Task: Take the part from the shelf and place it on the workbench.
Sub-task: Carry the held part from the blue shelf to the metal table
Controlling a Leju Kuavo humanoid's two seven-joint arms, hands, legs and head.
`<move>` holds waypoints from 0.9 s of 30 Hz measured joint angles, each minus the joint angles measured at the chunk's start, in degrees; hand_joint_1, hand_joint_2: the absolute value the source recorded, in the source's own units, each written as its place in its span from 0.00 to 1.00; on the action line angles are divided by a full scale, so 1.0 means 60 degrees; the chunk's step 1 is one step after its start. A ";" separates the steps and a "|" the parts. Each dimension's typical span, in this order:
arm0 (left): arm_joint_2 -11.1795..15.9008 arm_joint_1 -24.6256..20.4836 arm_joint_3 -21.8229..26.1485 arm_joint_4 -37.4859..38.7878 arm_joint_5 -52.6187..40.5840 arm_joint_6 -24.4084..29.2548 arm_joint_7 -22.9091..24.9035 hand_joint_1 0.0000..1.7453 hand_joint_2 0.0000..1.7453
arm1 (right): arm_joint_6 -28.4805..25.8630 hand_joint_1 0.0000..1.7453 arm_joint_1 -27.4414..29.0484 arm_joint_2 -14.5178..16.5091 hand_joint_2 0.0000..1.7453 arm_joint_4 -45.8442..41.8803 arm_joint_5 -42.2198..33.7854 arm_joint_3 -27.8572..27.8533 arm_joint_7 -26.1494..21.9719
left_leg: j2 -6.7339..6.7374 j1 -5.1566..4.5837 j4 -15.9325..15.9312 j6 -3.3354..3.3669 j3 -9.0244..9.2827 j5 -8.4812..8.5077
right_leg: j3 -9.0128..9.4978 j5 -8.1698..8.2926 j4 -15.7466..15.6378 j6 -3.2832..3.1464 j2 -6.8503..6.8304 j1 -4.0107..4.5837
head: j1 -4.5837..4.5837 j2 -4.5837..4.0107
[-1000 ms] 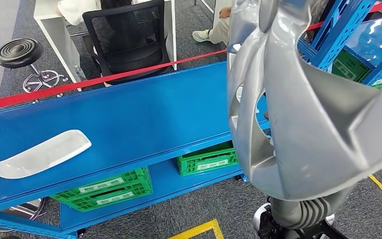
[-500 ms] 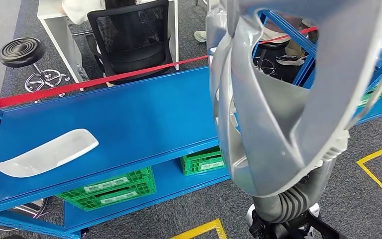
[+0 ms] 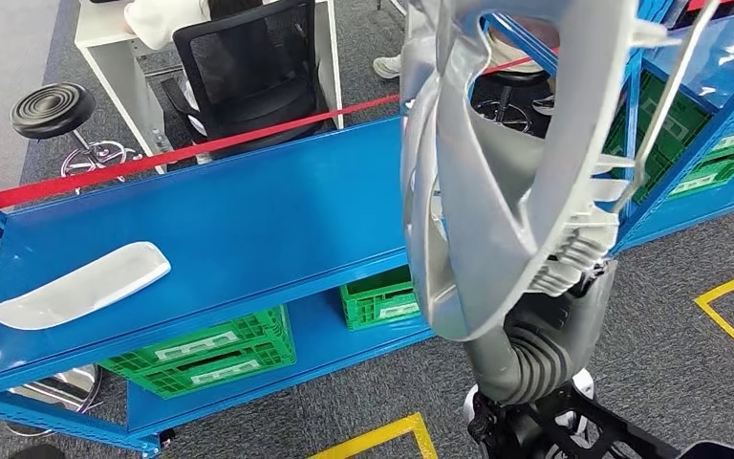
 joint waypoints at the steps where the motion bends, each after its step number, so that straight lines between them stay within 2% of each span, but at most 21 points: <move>1: 0.0001 0.0004 0.0000 0.0000 -0.0001 0.0000 0.0000 0.00 1.00 | 0.0011 1.00 0.0000 0.0016 1.00 0.0045 -0.0029 -0.0021 0.0000 | 0.0003 0.0002 0.0244 -0.0007 -0.0016 -0.0067 | -0.0072 0.0054 0.0003 0.0007 -0.0009 0.0005 | 0.0000 0.0000; 2: 0.0002 0.0007 0.0000 0.0000 -0.0001 0.0000 0.0000 0.00 1.00 | 0.0018 1.00 0.0000 0.0030 1.00 0.0088 -0.0056 -0.0041 0.0000 | 0.0009 0.0003 0.0093 -0.0006 0.0173 0.0043 | -0.0133 0.0106 0.0005 0.0023 -0.0013 0.0006 | 0.0000 0.0000; 3: 0.0003 0.0008 0.0000 0.0000 -0.0001 0.0000 0.0000 0.00 1.00 | 0.0024 1.00 -0.0001 0.0046 1.00 0.0128 -0.0076 -0.0058 0.0000 | 0.0019 0.0003 -0.0447 0.0002 0.0571 0.0280 | -0.0181 0.0154 0.0005 0.0046 -0.0013 0.0003 | -0.0001 0.0000; 5: 0.0004 -0.0006 0.0000 0.0000 0.0000 0.0000 0.0000 0.00 1.00 | 0.0033 1.00 -0.0005 0.0083 1.00 0.0181 -0.0083 -0.0088 0.0000 | 0.0032 -0.0015 -0.1886 0.0046 0.1532 0.0698 | -0.0224 0.0239 -0.0002 0.0124 -0.0010 0.0005 | 0.0001 0.0000; 6: 0.0005 -0.0014 0.0000 0.0000 0.0003 -0.0001 -0.0004 0.00 1.00 | 0.0035 1.00 -0.0011 0.0106 1.00 0.0203 -0.0079 -0.0102 0.0001 | 0.0022 -0.0040 -0.2342 0.0094 0.1818 0.0821 | -0.0224 0.0282 -0.0011 0.0180 -0.0010 0.0009 | 0.0005 -0.0001; 7: 0.0007 -0.0020 0.0001 0.0000 0.0006 -0.0004 -0.0008 0.00 1.00 | 0.0036 1.00 -0.0015 0.0126 1.00 0.0222 -0.0071 -0.0116 0.0001 | 0.0008 -0.0068 -0.2556 0.0153 0.1931 0.0844 | -0.0225 0.0325 -0.0019 0.0243 -0.0012 0.0013 | 0.0005 -0.0001; 9: 0.0016 -0.0021 0.0003 0.0000 0.0020 -0.0028 -0.0020 0.00 1.00 | 0.0036 1.00 -0.0020 0.0149 1.00 0.0258 -0.0047 -0.0139 0.0003 | -0.0015 -0.0096 -0.2574 0.0298 0.1851 0.0913 | -0.0235 0.0423 -0.0061 0.0389 -0.0014 0.0013 | 0.0017 -0.0001; 10: 0.0017 -0.0020 0.0005 0.0000 0.0031 -0.0050 -0.0024 0.00 1.00 | 0.0030 1.00 -0.0017 0.0149 1.00 0.0268 -0.0037 -0.0151 0.0002 | -0.0003 -0.0079 -0.2607 0.0377 0.1816 0.0953 | -0.0270 0.0398 -0.0034 0.0446 -0.0012 0.0008 | 0.0019 0.0000; 11: 0.0016 -0.0018 0.0005 0.0000 0.0042 -0.0072 -0.0028 0.00 1.00 | 0.0017 1.00 -0.0014 0.0148 1.00 0.0273 -0.0030 -0.0163 0.0002 | 0.0010 -0.0061 -0.2623 0.0462 0.1764 0.1026 | -0.0340 0.0248 0.0099 0.0488 -0.0007 0.0008 | 0.0034 0.0000; 12: 0.0013 -0.0016 0.0006 0.0000 0.0051 -0.0094 -0.0034 0.00 1.00 | 0.0000 1.00 -0.0010 0.0145 1.00 0.0278 -0.0027 -0.0174 0.0001 | 0.0023 -0.0046 -0.2645 0.0539 0.1699 0.1109 | -0.0474 -0.0052 0.0429 0.0512 -0.0002 0.0012 | 0.0039 0.0000; 14: 0.0011 -0.0013 0.0007 0.0000 0.0053 -0.0125 -0.0044 0.00 1.00 | -0.0036 1.00 0.0000 0.0128 1.00 0.0296 -0.0028 -0.0190 0.0000 | 0.0045 -0.0073 -0.2637 0.0636 0.1510 0.1260 | -0.0907 -0.0900 0.1662 0.0538 0.0007 0.0030 | 0.0052 0.0000; 15: 0.0012 -0.0010 0.0006 0.0000 0.0046 -0.0144 -0.0046 0.00 1.00 | -0.0050 1.00 0.0014 0.0114 1.00 0.0311 -0.0029 -0.0194 0.0000 | 0.0050 -0.0102 -0.2630 0.0657 0.1407 0.1334 | -0.1087 -0.1208 0.2285 0.0542 0.0009 0.0041 | 0.0049 0.0000; 16: 0.0014 -0.0006 0.0006 0.0000 0.0034 -0.0159 -0.0047 0.00 1.00 | -0.0067 1.00 0.0032 0.0100 1.00 0.0325 -0.0031 -0.0195 0.0000 | 0.0054 -0.0131 -0.2622 0.0673 0.1309 0.1403 | -0.1138 -0.1339 0.2662 0.0526 0.0011 0.0054 | 0.0047 0.0000; 17: 0.0015 -0.0002 0.0005 0.0000 0.0018 -0.0172 -0.0047 0.00 1.00 | -0.0089 1.00 0.0050 0.0089 1.00 0.0337 -0.0034 -0.0195 0.0000 | 0.0052 -0.0161 -0.2616 0.0680 0.1226 0.1467 | -0.0996 -0.1282 0.2653 0.0483 0.0011 0.0069 | 0.0046 0.0000; 18: 0.0015 0.0001 0.0005 0.0000 0.0003 -0.0183 -0.0048 0.00 1.00 | -0.0114 1.00 0.0063 0.0082 1.00 0.0344 -0.0035 -0.0195 0.0000 | 0.0045 -0.0191 -0.2612 0.0682 0.1158 0.1525 | -0.0645 -0.1088 0.2230 0.0414 0.0012 0.0091 | 0.0046 0.0000; 20: 0.0001 0.0004 0.0004 0.0001 -0.0020 -0.0204 -0.0050 0.00 1.00 | -0.0170 1.00 0.0068 0.0077 1.00 0.0348 -0.0032 -0.0195 0.0001 | 0.0025 -0.0245 -0.2601 0.0666 0.1064 0.1629 | 0.0368 -0.0702 0.0734 0.0222 0.0005 0.0168 | 0.0040 0.0000; 21: -0.0005 0.0006 0.0004 0.0001 -0.0028 -0.0223 -0.0056 0.00 1.00 | -0.0198 1.00 0.0076 0.0077 1.00 0.0347 -0.0029 -0.0197 0.0001 | 0.0022 -0.0260 -0.2598 0.0636 0.1035 0.1678 | 0.0728 -0.0571 0.0151 0.0156 -0.0004 0.0213 | 0.0039 0.0000; 22: -0.0009 0.0007 0.0003 0.0002 -0.0042 -0.0250 -0.0060 0.00 1.00 | -0.0224 1.00 0.0083 0.0076 1.00 0.0346 -0.0026 -0.0200 0.0001 | 0.0027 -0.0262 -0.2590 0.0595 0.1014 0.1723 | 0.0918 -0.0523 -0.0206 0.0109 -0.0010 0.0255 | 0.0045 0.0000; 25: -0.0015 0.0011 -0.0001 0.0004 -0.0106 -0.0336 -0.0069 0.00 1.00 | -0.0308 1.00 0.0108 0.0067 1.00 0.0344 -0.0011 -0.0209 0.0000 | 0.0051 -0.0248 -0.2573 0.0431 0.0948 0.1821 | 0.0825 -0.0386 -0.0352 -0.0001 -0.0021 0.0275 | 0.0061 0.0000; 26: -0.0017 0.0013 -0.0002 0.0004 -0.0122 -0.0348 -0.0069 0.00 1.00 | -0.0329 1.00 0.0112 0.0067 1.00 0.0344 -0.0002 -0.0209 -0.0001 | 0.0046 -0.0242 -0.2471 0.0373 0.0880 0.1697 | 0.0759 -0.0311 -0.0370 -0.0066 -0.0034 0.0245 | 0.0044 0.0000; 27: -0.0013 0.0015 -0.0003 0.0004 -0.0128 -0.0352 -0.0069 0.00 1.00 | -0.0340 1.00 0.0114 0.0068 1.00 0.0344 0.0007 -0.0209 -0.0002 | 0.0039 -0.0227 -0.2213 0.0315 0.0761 0.1425 | 0.0676 -0.0223 -0.0393 -0.0120 -0.0049 0.0211 | 0.0031 0.0000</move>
